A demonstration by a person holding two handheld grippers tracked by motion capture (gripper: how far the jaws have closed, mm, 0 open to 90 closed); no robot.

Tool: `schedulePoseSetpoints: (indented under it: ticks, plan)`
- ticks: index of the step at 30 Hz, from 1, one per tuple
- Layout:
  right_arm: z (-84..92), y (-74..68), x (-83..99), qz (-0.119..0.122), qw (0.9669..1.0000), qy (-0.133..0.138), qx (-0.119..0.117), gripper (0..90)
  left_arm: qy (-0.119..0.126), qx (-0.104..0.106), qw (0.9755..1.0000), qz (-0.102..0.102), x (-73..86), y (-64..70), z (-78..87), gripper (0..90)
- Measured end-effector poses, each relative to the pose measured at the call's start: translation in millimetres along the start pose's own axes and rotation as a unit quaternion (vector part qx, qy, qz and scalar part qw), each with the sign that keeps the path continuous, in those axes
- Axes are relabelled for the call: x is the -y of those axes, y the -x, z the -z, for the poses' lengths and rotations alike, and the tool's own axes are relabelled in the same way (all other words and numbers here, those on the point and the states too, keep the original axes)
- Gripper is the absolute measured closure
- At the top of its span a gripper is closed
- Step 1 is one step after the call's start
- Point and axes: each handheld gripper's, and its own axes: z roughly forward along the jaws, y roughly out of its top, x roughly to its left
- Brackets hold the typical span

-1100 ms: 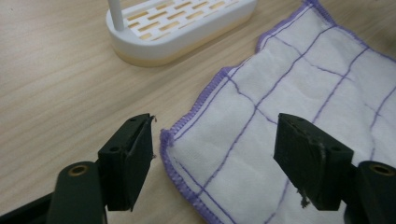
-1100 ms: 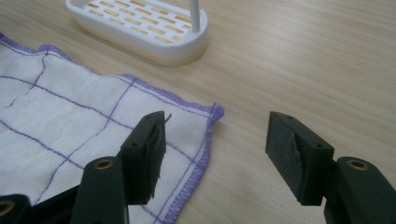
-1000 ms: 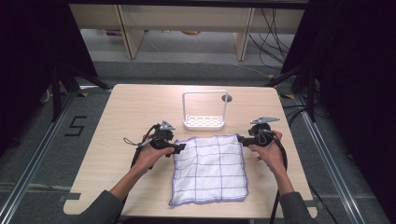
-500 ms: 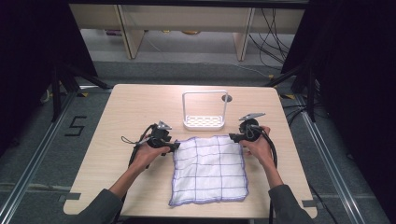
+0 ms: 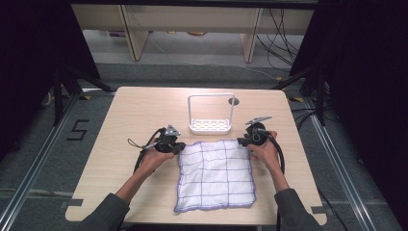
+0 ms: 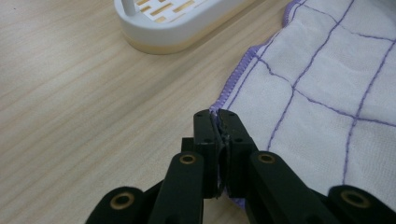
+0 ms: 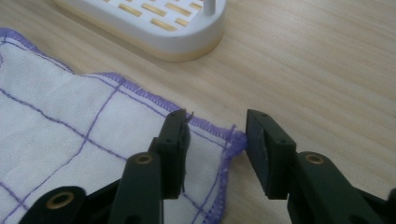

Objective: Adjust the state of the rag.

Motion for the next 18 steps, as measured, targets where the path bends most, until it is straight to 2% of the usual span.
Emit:
schedulePoseSetpoints:
  ticks: [2,3,5,6,8,9,10,11,12,13,14,16,17,18]
  plan:
    - [-0.3,0.8,0.7,0.000,1.0000,-0.002,-0.005,71.1,0.001,0.001,1.0000,-0.002,0.5,-0.9,0.2,87.2]
    - [-1.8,2.4,1.6,0.011,0.9999,0.007,-0.004,76.0,0.001,0.001,1.0000,-0.004,0.5,-1.3,0.3,87.3]
    - [-1.3,2.6,1.4,0.005,0.9998,0.007,-0.016,85.6,0.005,0.000,1.0000,-0.003,0.2,-2.1,1.2,87.6]
    - [-1.7,3.4,1.6,0.014,0.9998,0.013,-0.012,87.2,0.008,-0.001,1.0000,-0.002,0.1,-2.4,2.1,87.7]
    - [-0.6,3.3,1.1,0.015,0.9996,0.019,-0.015,88.1,0.009,0.000,1.0000,-0.003,-0.4,-3.2,3.4,87.8]
    - [2.7,2.7,-0.1,0.024,0.9990,0.036,-0.015,88.5,0.018,-0.003,0.9998,-0.001,-1.3,-4.9,6.1,87.9]
    - [5.3,1.9,-1.2,0.019,0.9989,0.039,-0.017,88.6,0.020,-0.008,0.9998,0.000,-2.3,-5.9,8.6,87.9]
    - [8.2,1.7,-2.6,0.026,0.9982,0.051,-0.017,88.7,0.022,-0.008,0.9997,-0.004,-3.1,-7.0,10.0,88.0]
    - [12.5,1.3,-4.5,0.026,0.9984,0.046,-0.020,88.8,0.022,-0.008,0.9997,-0.004,-3.1,-7.0,10.0,88.0]
    - [15.3,-0.7,-5.6,0.016,0.9983,0.052,-0.020,88.8,0.027,-0.014,0.9995,-0.007,-5.1,-8.6,13.9,87.9]
    - [19.7,0.5,-7.6,0.033,0.9977,0.055,-0.020,88.8,0.027,-0.014,0.9995,-0.007,-5.1,-8.6,13.9,88.0]
    - [23.1,-0.5,-9.3,0.030,0.9976,0.056,-0.029,88.9,0.033,-0.013,0.9993,-0.007,-7.0,-10.7,18.3,88.0]
    - [32.4,-2.8,-13.3,0.028,0.9969,0.067,-0.030,88.9,0.037,-0.015,0.9992,-0.008,-7.9,-11.7,20.1,88.0]
    - [33.3,-0.8,-14.6,0.043,0.9954,0.081,-0.028,88.9,0.042,-0.022,0.9988,-0.007,-10.0,-14.0,23.9,88.0]
